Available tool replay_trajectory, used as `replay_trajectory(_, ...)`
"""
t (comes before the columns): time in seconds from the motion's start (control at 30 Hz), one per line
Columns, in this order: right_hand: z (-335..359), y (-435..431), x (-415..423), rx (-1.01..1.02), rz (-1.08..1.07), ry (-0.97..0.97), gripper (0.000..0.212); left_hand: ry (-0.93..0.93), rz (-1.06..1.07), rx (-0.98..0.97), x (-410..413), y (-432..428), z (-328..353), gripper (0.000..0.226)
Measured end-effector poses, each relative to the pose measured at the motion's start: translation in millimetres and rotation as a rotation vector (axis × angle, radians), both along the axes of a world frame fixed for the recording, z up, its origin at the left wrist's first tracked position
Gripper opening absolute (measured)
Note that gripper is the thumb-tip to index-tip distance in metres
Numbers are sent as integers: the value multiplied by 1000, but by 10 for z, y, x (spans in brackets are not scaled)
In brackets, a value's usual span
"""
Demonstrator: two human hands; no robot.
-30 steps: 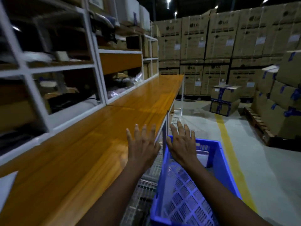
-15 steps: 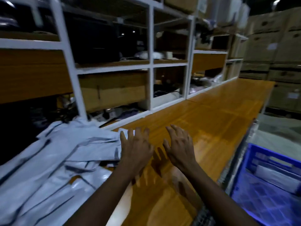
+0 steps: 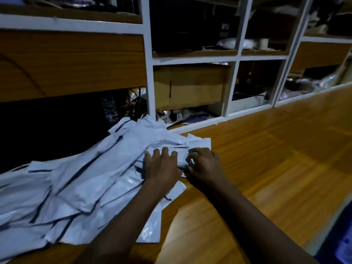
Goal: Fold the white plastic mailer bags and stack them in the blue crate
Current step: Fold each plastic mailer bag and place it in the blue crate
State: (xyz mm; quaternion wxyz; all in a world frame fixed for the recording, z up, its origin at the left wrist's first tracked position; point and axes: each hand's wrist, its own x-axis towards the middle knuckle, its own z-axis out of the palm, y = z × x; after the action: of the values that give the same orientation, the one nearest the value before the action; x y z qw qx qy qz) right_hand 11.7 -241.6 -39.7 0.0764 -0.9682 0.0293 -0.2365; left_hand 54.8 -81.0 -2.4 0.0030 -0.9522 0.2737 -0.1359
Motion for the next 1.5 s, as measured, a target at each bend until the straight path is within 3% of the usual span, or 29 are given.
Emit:
replay_trajectory(0.3, 53, -413, -328, 111, 1, -158, 14, -94, -94, -46, -57, -164, 16, 47)
replay_trajectory(0.77, -94, -1586, -1720, 110, -215, -25, 20, 79, -397, -130, -916, -1500, -565, 63)
replay_trajectory(0.93, -138, -1656, -1829, 146, -253, -83, 19, -6, -515, -213, -994, -1681, -602, 48)
replay_trajectory(1.1, -168, -1612, -1643, -34, -345, -66, 23, 93, -595, -236, -904, -1843, -653, 52)
replay_trajectory(1.27, -194, -1645, -1449, -109, -373, 169, 51, 19, -702, -204, -739, -1978, -715, 52)
replay_trajectory(1.33, -280, -1721, -1445, -143, -424, 330, 67, 100, -626, -174, -661, -2012, -711, 62)
replay_trajectory(1.5, -454, -1792, -1520, -110, -543, 437, 91, 147, -564, -7, -548, -2122, -746, 82)
